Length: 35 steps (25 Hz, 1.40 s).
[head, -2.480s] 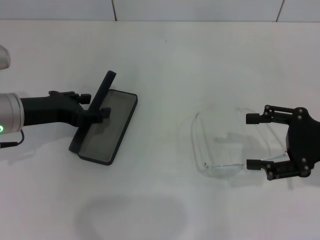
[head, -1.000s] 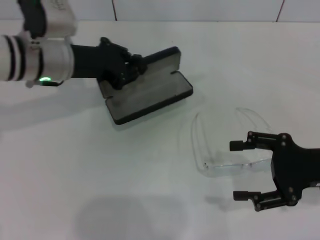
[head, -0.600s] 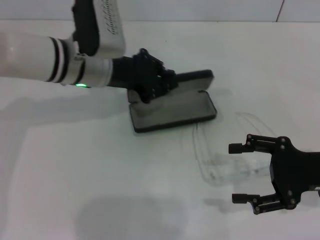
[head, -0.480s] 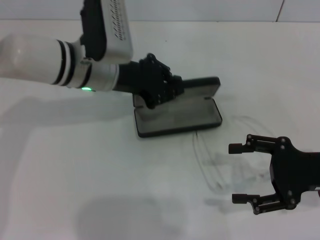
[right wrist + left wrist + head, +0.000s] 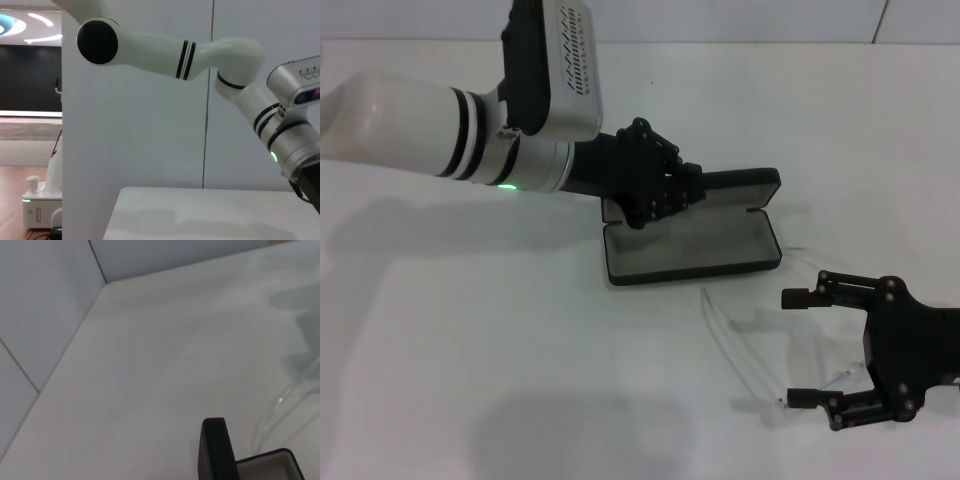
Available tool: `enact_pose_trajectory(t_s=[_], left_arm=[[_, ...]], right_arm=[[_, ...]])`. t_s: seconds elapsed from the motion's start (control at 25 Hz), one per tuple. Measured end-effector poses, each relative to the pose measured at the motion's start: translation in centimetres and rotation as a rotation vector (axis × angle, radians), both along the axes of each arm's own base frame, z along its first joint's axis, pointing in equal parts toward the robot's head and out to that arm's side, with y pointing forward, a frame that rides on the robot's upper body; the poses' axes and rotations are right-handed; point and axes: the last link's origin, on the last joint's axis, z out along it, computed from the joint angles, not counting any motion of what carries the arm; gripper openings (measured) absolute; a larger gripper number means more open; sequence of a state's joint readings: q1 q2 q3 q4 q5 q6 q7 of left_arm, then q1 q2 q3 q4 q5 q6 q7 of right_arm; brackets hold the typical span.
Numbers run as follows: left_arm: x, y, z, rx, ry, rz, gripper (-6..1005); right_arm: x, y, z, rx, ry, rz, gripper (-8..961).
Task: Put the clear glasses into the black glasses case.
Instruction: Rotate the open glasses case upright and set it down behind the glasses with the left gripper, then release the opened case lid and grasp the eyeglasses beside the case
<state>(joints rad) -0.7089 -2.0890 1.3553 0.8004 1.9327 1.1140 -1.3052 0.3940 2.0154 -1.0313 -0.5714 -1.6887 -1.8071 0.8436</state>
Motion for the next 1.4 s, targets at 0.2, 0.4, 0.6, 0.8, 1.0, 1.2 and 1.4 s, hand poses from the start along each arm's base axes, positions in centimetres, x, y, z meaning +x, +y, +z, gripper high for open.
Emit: enact_pose_trajectory(t_s=[0.2, 0.4, 0.6, 0.8, 1.0, 1.2, 1.4], left_arm=[[-0.3, -0.3, 0.6, 0.025, -0.031, 0.014, 230], [0.5, -0.8, 1.7, 0.043, -0.175, 0.044, 386], [0.4, -2.8, 4.2, 0.067, -0.438, 0.070, 531], [-1.4, -5.7, 6.8, 0.084, -0.682, 0.099, 600], [-4.8, -8.3, 7.5, 0.116, -0.842, 0.170, 642], [-7.5, -10.0, 7.1, 0.164, -0.942, 0.228, 642], [-8.2, -10.7, 6.8, 0.177, -0.961, 0.238, 642]], right_arm=[[0.1, 0.2, 0.2, 0.013, -0.005, -0.004, 840], [-0.3, 0.9, 1.0, 0.043, 0.002, 0.000, 840], [-1.4, 2.3, 3.0, 0.068, -0.046, 0.028, 841], [-3.2, 3.9, 6.0, 0.078, -0.250, 0.113, 841], [-5.5, 3.8, 7.3, -0.041, -0.513, 0.290, 840], [-6.6, 3.8, 7.2, -0.128, -0.764, 0.335, 840], [-7.2, 4.5, 5.2, -0.151, -0.932, 0.365, 841]])
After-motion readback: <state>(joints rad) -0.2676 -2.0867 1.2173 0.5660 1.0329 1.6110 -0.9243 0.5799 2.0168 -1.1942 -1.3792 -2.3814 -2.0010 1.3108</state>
